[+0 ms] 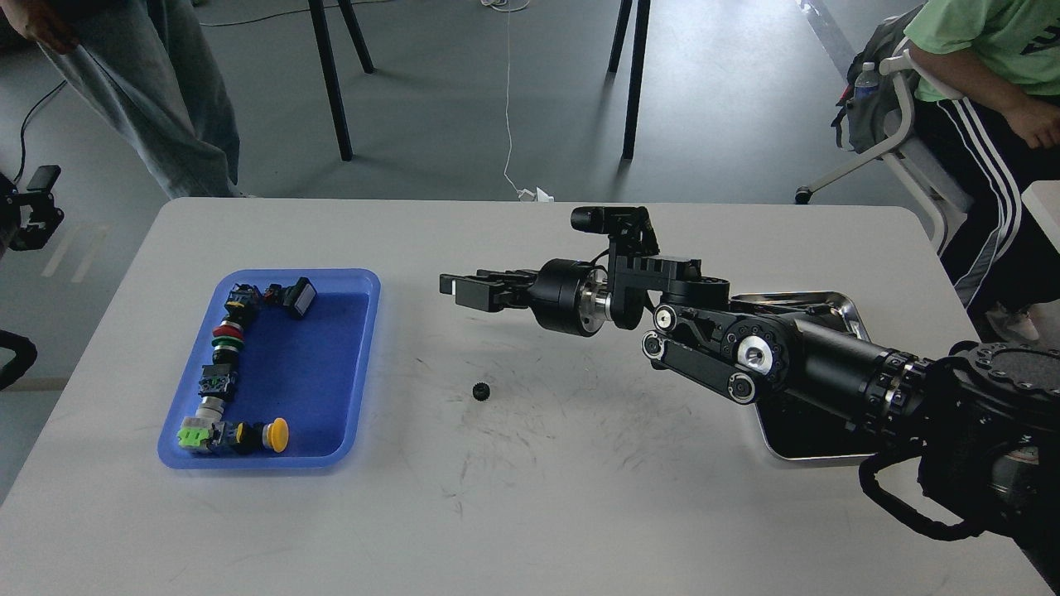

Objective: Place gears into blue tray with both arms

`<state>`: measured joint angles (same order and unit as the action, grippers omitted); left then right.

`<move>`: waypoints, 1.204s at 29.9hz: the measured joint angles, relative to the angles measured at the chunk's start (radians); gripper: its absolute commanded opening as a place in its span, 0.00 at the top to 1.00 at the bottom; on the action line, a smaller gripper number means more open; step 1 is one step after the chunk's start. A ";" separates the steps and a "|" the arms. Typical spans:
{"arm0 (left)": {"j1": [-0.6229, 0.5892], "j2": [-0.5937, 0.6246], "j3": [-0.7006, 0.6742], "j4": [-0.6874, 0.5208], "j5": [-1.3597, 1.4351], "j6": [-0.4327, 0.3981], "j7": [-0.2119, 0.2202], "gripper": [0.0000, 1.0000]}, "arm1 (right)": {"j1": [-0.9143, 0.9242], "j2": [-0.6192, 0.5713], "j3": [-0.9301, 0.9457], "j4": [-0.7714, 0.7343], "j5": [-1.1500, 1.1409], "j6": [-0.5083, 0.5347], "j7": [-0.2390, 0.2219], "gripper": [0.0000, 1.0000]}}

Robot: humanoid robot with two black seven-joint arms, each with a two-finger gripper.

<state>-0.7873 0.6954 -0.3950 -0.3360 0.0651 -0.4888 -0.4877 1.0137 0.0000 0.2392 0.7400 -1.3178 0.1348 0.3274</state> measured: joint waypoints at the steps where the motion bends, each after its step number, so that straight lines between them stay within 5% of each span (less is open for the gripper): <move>1: -0.004 0.001 0.000 -0.006 0.015 0.000 0.000 0.02 | -0.004 0.000 0.031 -0.010 0.007 0.000 0.000 0.24; 9: -0.043 -0.003 0.014 -0.049 0.113 0.000 -0.001 0.02 | -0.008 -0.002 0.120 -0.048 0.210 -0.009 -0.012 0.22; 18: -0.071 0.010 0.020 -0.197 0.255 0.000 -0.001 0.02 | -0.003 -0.136 0.142 -0.049 0.417 -0.052 -0.012 0.22; 36: -0.139 0.100 0.017 -0.610 0.556 0.000 -0.001 0.02 | -0.117 -0.328 0.313 -0.051 0.548 -0.093 -0.010 0.21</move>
<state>-0.9261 0.7951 -0.3780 -0.9463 0.6214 -0.4887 -0.4886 0.8968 -0.3275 0.5524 0.6887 -0.7697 0.0416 0.3176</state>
